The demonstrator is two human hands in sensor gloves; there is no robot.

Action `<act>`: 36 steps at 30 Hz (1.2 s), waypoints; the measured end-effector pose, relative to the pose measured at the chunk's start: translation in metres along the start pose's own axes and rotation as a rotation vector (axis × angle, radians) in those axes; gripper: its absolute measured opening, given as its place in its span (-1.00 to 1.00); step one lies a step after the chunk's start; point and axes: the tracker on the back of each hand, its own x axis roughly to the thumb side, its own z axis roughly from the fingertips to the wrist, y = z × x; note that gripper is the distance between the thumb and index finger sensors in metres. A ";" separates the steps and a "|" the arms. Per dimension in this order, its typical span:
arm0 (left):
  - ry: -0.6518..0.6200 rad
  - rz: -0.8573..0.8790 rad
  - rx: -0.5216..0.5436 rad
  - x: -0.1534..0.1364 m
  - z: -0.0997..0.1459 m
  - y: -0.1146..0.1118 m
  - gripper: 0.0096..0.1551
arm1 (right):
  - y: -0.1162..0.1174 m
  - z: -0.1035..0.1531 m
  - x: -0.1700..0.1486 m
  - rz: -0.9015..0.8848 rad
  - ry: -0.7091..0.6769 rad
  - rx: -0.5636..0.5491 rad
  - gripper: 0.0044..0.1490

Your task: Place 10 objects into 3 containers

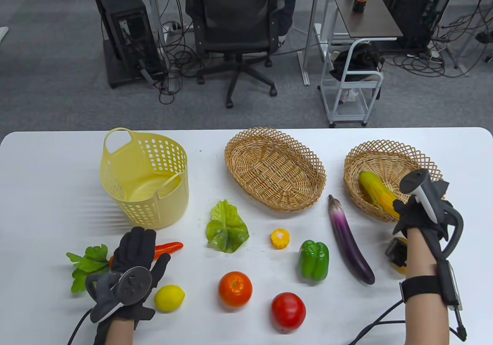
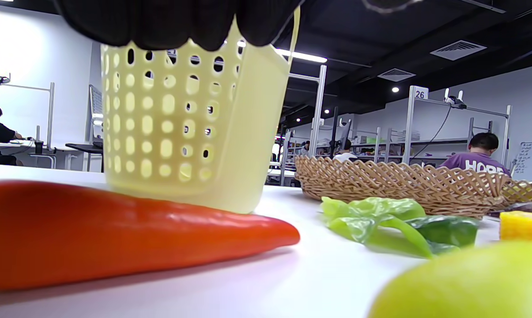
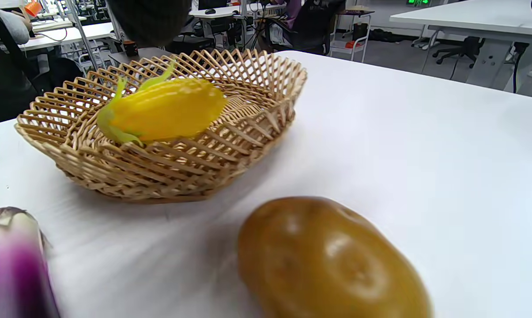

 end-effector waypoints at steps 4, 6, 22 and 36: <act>0.000 0.016 -0.017 0.000 -0.001 -0.002 -0.19 | 0.003 0.012 -0.024 -0.008 0.001 0.014 0.08; 0.002 0.030 -0.034 -0.001 -0.001 -0.004 -0.19 | 0.004 0.020 -0.032 0.028 -0.007 0.006 0.08; 0.030 0.109 -0.058 -0.012 -0.003 -0.009 -0.19 | 0.054 0.019 -0.047 0.019 -0.087 0.197 0.17; 0.034 0.114 -0.054 -0.014 -0.003 -0.008 -0.19 | 0.083 0.002 -0.045 0.033 -0.103 0.247 0.20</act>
